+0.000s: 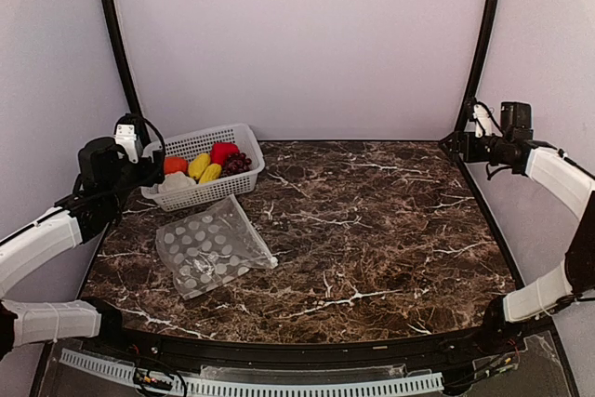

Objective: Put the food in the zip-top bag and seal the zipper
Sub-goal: Move the bin to the center of the board.

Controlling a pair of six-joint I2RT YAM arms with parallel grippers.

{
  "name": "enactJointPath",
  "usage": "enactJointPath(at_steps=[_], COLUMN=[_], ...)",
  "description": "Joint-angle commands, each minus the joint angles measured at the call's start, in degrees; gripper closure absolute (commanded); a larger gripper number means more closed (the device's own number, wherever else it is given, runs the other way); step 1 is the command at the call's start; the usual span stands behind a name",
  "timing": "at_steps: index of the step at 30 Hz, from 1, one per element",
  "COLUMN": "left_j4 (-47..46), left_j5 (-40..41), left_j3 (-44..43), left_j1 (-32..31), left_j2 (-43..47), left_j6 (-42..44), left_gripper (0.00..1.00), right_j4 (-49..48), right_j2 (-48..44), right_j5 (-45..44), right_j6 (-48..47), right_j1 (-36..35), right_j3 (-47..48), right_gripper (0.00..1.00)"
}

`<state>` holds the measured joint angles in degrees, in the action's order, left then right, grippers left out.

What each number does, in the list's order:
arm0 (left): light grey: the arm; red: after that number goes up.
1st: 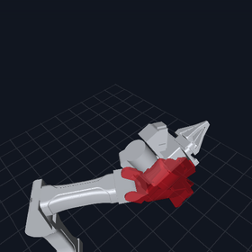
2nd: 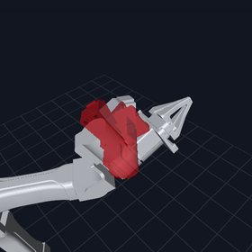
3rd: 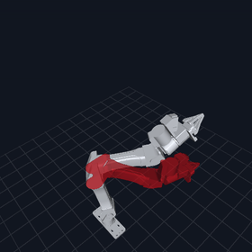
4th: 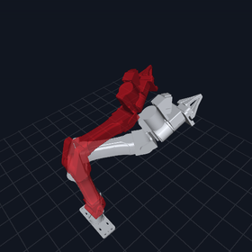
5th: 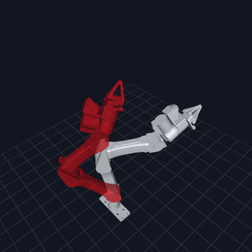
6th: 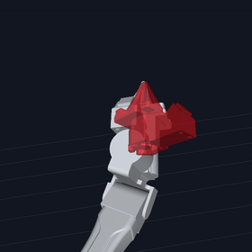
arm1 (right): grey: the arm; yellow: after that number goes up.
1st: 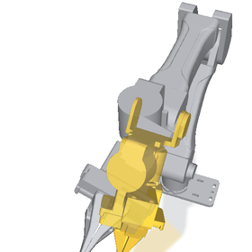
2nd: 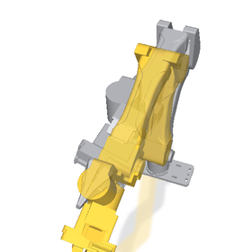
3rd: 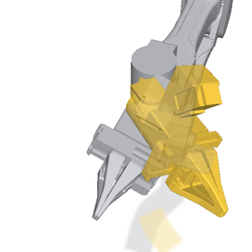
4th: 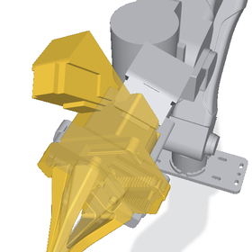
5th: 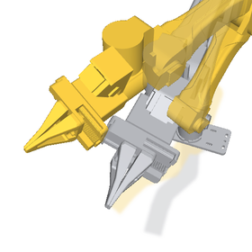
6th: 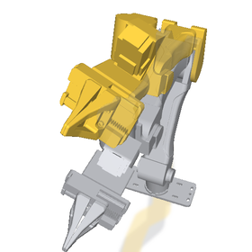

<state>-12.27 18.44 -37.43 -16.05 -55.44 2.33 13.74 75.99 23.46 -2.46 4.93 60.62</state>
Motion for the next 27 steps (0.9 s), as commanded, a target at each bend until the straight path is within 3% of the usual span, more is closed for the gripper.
enactJointPath(at_steps=[1,7,20,24,27], left_j4=[-2.2,10.5,28.6,31.7,33.1], left_j5=[-7.3,-14.3,-19.6,-24.5,-26.2], left_j3=[-0.3,-15.7,-50.4,-57.5,-60.3], left_j1=[2.6,3.2,-1.4,-2.7,-4.2], left_j2=[-0.2,-12.2,-42.9,-51.0,-56.1], left_j6=[-1.3,-8.8,-19.1,-18.3,-17.8], left_gripper=[0.09,0.12,0.33,0.32,0.26], right_j4=[-4.4,-5.5,-7.3,-7.3,-7.5], right_j2=[0.1,-0.5,-0.6,-0.5,-0.3], right_j5=[2.8,11.1,19.1,20.4,21.2], right_j6=[0.5,-3.8,-6.4,-6.9,-7.1], right_j1=[1.3,2.2,2.7,2.7,2.8], right_j3=[-2.8,-6.3,-9.3,-9.4,-9.8], right_gripper=[0.06,0.02,0.01,0.02,0.02])
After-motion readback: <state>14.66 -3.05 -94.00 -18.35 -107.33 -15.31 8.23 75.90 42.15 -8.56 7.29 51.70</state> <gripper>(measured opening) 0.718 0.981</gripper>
